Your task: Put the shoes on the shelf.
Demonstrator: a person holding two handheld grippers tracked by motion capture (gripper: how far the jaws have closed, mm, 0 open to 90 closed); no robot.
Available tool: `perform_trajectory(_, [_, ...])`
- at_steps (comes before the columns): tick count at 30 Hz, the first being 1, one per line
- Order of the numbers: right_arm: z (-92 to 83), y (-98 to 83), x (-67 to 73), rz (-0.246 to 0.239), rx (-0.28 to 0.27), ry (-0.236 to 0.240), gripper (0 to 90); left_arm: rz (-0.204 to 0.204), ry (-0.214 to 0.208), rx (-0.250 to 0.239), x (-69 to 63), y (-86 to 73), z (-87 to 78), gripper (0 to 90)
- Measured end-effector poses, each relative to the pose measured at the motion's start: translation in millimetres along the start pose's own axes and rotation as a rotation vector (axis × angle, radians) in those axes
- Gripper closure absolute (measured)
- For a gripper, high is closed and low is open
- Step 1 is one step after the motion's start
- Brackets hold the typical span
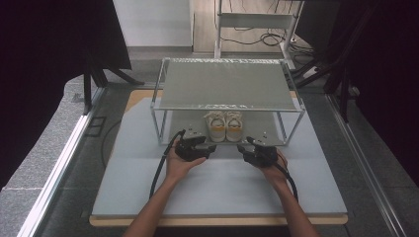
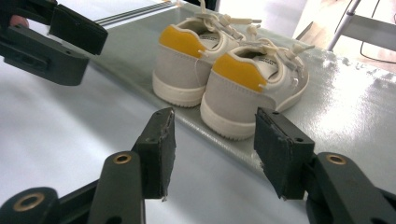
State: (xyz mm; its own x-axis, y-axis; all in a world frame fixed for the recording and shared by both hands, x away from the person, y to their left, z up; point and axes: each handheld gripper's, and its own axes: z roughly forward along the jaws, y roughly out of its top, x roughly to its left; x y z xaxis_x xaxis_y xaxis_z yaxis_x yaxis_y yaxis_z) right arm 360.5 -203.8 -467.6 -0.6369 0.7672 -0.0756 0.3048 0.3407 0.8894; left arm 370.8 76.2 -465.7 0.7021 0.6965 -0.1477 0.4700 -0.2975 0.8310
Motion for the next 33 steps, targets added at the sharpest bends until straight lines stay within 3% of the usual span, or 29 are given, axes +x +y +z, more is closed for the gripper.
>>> perform_trajectory(6, [-18.6,-12.9,3.4,-0.005,0.003,0.017,45.8,-0.011,-0.014,0.0,-8.9,-18.6,-16.3,41.0])
perform_trajectory(11, [-35.9,-28.4,4.5,0.018,-0.004,0.027,45.7,-0.005,0.004,0.016,-16.3,-39.9,-27.1,40.8])
perform_trajectory(13, [-43.4,-32.1,4.4,0.003,0.01,0.018,45.1,0.008,0.015,0.022,-17.4,-47.0,-34.4,40.6])
perform_trajectory(16, [-60.6,-40.4,1.8,0.021,0.005,0.013,45.1,-0.008,0.026,0.006,-15.6,-58.6,-47.0,40.8])
perform_trajectory(21, [-81.4,-54.7,-3.0,0.046,0.013,-0.015,45.1,0.014,0.052,0.047,-13.0,-74.8,-56.8,40.6])
perform_trajectory(26, [-88.1,-56.7,-8.1,0.059,0.006,-0.034,45.1,0.02,0.047,0.032,-11.9,-76.2,-66.3,40.3])
perform_trajectory(33, [-84.6,-60.3,-6.0,0.016,0.037,-0.045,44.7,0.012,0.042,0.031,-11.1,-76.0,-67.9,40.2])
